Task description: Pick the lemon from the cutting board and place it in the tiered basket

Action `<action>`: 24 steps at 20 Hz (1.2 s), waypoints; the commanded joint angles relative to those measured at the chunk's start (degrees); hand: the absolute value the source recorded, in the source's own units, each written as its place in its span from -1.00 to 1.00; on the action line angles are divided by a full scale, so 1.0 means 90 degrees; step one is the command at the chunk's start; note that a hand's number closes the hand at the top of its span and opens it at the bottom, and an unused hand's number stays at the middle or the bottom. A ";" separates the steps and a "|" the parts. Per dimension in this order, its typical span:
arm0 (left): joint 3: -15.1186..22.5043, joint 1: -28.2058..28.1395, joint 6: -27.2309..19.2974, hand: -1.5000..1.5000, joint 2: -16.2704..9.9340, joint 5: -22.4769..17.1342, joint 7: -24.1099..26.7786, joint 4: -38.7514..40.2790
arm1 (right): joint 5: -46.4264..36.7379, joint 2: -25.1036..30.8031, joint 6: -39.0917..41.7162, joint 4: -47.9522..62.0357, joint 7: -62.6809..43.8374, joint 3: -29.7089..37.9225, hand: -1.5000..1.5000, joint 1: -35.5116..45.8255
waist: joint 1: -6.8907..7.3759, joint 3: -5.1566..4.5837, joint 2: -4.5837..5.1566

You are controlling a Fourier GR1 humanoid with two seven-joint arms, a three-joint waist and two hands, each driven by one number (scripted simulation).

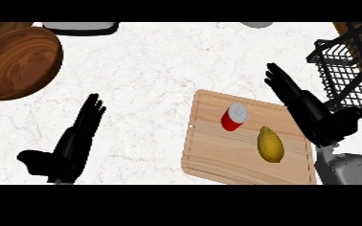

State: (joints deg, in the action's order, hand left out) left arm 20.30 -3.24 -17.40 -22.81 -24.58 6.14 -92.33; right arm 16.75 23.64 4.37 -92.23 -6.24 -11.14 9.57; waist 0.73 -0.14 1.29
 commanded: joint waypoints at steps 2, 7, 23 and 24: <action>-0.0285 0.0347 -0.0066 0.00 -0.0193 0.0134 -0.0525 0.0108 | -0.0626 -0.0536 -0.0477 -0.0490 0.0550 -0.0224 1.00 -0.0060 | -0.0107 0.0017 -0.0150; -0.0556 0.0227 0.0007 0.00 -0.0715 0.0077 -0.0730 0.0253 | -0.2616 0.0531 -0.1706 -0.0381 0.0408 0.0224 1.00 -0.0566 | -0.0699 -0.0132 -0.0225; -0.0728 0.0666 0.0475 0.00 -0.0883 -0.0004 -0.1177 0.0339 | -0.6352 0.0492 -0.3044 -0.1933 -0.1688 -0.0477 -1.00 -0.2404 | -0.0225 -0.0047 -0.0177; -0.0644 0.0664 0.0514 0.00 -0.0914 0.0052 -0.1230 0.0338 | -0.6448 0.0717 -0.2589 -0.2033 -0.1934 -0.0597 -1.00 -0.2425 | -0.0208 -0.0050 -0.0170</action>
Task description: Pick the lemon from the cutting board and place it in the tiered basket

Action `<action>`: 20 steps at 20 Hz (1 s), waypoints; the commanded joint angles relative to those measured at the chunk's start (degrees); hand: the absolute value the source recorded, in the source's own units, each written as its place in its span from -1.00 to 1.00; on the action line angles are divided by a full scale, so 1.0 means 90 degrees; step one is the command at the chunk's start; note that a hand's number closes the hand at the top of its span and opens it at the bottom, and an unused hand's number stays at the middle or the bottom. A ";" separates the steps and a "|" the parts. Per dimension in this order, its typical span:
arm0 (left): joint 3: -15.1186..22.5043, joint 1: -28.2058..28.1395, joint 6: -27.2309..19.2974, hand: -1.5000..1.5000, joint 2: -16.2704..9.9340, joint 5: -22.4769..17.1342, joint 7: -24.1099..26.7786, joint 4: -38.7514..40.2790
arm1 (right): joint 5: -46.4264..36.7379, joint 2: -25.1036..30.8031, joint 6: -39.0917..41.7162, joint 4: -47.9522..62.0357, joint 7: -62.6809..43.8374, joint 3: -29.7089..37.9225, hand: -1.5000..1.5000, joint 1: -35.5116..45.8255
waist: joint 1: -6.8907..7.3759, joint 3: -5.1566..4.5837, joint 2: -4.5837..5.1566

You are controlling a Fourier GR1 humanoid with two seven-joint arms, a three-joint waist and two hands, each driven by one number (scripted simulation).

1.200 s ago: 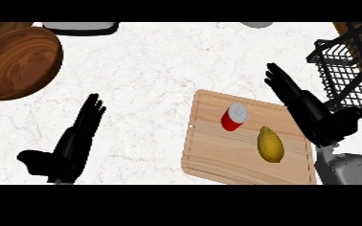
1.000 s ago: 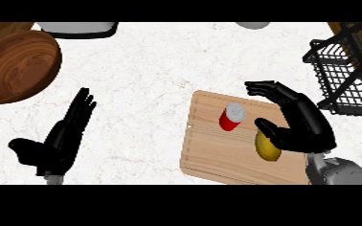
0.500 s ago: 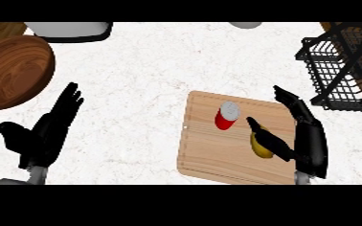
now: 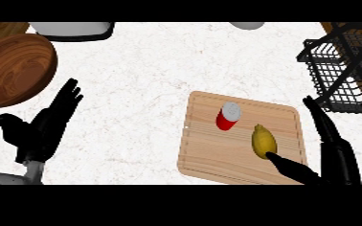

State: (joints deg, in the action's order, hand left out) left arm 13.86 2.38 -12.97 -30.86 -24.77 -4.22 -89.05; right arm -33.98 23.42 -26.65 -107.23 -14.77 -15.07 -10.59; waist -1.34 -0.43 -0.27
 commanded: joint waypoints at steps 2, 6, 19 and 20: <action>-0.0061 0.0130 0.0058 0.00 -0.0028 -0.0005 -0.0041 0.0082 | -0.0815 0.1103 0.1751 -0.0528 -0.1443 -0.0484 -1.00 -0.0414 | 0.0019 -0.0033 0.0027; 0.0053 0.0039 0.0133 0.00 0.0023 -0.0014 -0.0104 -0.0118 | -0.0685 0.1294 0.3234 -0.1382 -0.2879 -0.0982 -1.00 -0.0389 | 0.0153 -0.0002 0.0015; -0.0244 0.0482 0.0225 0.00 0.0485 0.0337 -0.0312 0.0257 | -0.1887 -0.0871 0.4208 -0.0520 -0.5434 -0.1861 -1.00 0.1481 | 0.0165 0.0046 0.0033; -0.0420 0.0483 0.0459 0.00 0.0244 0.0259 -0.0423 0.0179 | -0.1447 -0.0546 0.4343 -0.0657 -0.5107 -0.1278 -1.00 0.1301 | 0.0152 0.0048 0.0031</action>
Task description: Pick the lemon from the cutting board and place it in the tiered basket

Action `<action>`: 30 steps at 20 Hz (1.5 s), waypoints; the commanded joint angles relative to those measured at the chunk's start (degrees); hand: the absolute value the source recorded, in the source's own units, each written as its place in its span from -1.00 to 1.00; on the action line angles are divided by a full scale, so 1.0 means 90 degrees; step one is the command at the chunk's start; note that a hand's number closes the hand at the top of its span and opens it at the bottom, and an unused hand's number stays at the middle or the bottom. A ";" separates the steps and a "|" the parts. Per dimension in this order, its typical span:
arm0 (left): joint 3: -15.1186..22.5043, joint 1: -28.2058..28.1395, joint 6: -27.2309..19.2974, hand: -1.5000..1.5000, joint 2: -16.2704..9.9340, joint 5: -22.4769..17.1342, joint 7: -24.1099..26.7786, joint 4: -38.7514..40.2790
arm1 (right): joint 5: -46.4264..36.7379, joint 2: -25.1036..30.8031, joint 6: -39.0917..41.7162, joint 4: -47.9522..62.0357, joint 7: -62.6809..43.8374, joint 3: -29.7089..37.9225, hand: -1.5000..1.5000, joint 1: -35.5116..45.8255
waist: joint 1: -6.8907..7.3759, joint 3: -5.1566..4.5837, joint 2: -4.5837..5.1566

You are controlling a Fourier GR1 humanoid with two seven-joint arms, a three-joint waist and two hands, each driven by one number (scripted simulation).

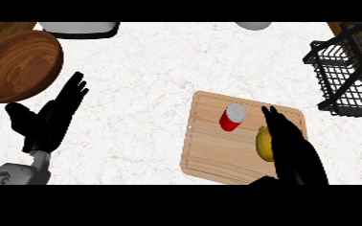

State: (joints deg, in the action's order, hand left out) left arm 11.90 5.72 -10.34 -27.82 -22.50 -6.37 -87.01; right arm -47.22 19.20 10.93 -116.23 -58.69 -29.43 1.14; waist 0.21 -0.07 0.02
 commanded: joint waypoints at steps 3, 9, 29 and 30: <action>-0.0277 0.0229 0.0372 0.00 0.0158 0.0086 0.0024 0.0409 | -0.0445 -0.0388 -0.0216 0.0827 -0.0070 0.0124 -1.00 -0.0147 | -0.0042 0.0007 0.0002; -0.0233 -0.0206 0.0047 0.00 0.0550 0.0611 -0.0205 -0.0224 | -0.0950 -0.0812 -0.0512 0.2028 0.0490 0.0243 -1.00 0.0204 | 0.0004 0.0009 -0.0002; -0.1001 -0.0231 0.0843 0.00 0.0802 0.0934 -0.0689 -0.0438 | -0.1119 -0.0582 0.0039 0.3089 0.1765 0.0905 1.00 0.0179 | 0.0009 0.0009 -0.0003; -0.1158 -0.0338 0.0902 0.00 0.0852 0.0975 -0.0338 -0.0239 | -0.1458 -0.0632 -0.0256 0.2733 0.1733 0.0523 1.00 -0.0378 | -0.0017 0.0008 -0.0006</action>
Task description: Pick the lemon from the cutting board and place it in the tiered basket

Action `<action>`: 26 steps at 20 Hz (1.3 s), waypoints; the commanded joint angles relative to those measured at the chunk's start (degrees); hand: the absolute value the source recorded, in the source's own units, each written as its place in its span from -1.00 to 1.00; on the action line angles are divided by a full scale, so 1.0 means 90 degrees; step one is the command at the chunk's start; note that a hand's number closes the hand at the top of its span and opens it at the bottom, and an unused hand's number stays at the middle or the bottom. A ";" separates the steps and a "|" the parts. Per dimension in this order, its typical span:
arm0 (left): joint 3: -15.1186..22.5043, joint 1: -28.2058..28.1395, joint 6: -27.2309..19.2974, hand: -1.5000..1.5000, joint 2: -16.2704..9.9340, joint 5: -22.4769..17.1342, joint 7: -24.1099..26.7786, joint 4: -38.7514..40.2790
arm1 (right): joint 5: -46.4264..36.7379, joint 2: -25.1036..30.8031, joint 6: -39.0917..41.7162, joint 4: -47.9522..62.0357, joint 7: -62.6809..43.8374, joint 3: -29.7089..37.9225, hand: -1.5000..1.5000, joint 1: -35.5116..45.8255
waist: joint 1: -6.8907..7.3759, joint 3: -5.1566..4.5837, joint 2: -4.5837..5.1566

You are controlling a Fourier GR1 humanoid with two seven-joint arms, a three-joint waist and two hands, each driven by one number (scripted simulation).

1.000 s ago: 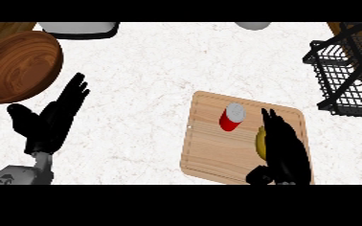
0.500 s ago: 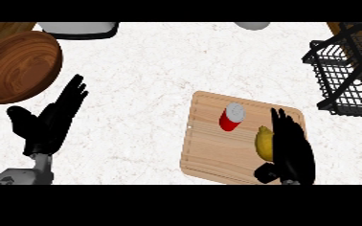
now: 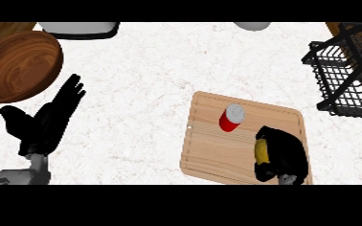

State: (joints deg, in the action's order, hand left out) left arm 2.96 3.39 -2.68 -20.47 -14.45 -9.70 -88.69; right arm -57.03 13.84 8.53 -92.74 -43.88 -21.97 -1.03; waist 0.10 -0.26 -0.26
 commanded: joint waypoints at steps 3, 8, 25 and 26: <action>-0.0091 0.0090 0.0116 0.00 0.0107 0.0093 -0.0217 -0.0152 | -0.0581 -0.0265 -0.0100 0.1094 0.0217 -0.0172 1.00 0.0606 | 0.0024 0.0030 0.0033; -0.0133 0.0004 0.0059 0.00 0.0089 0.0098 0.0007 0.0038 | 0.0704 0.2605 0.0110 0.0718 0.2994 0.1308 1.00 0.0030 | -0.0146 0.0080 0.0100; -0.0216 -0.0202 0.0049 0.00 0.0128 0.0028 0.0084 -0.0003 | 0.4160 0.3953 -0.0497 0.2339 0.7899 0.4519 1.00 0.1110 | -0.0232 0.0170 -0.0021; -0.0235 -0.0122 0.0032 0.00 0.0089 0.0026 -0.0014 -0.0014 | 0.4425 0.4101 -0.0276 0.2453 0.8234 0.4704 1.00 0.1189 | -0.0268 0.0163 -0.0018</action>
State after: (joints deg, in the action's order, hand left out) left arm 1.11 1.93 -2.33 -19.39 -14.13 -9.36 -88.66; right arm -26.15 49.13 3.37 -74.09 20.51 14.06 7.21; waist -2.02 1.26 -0.32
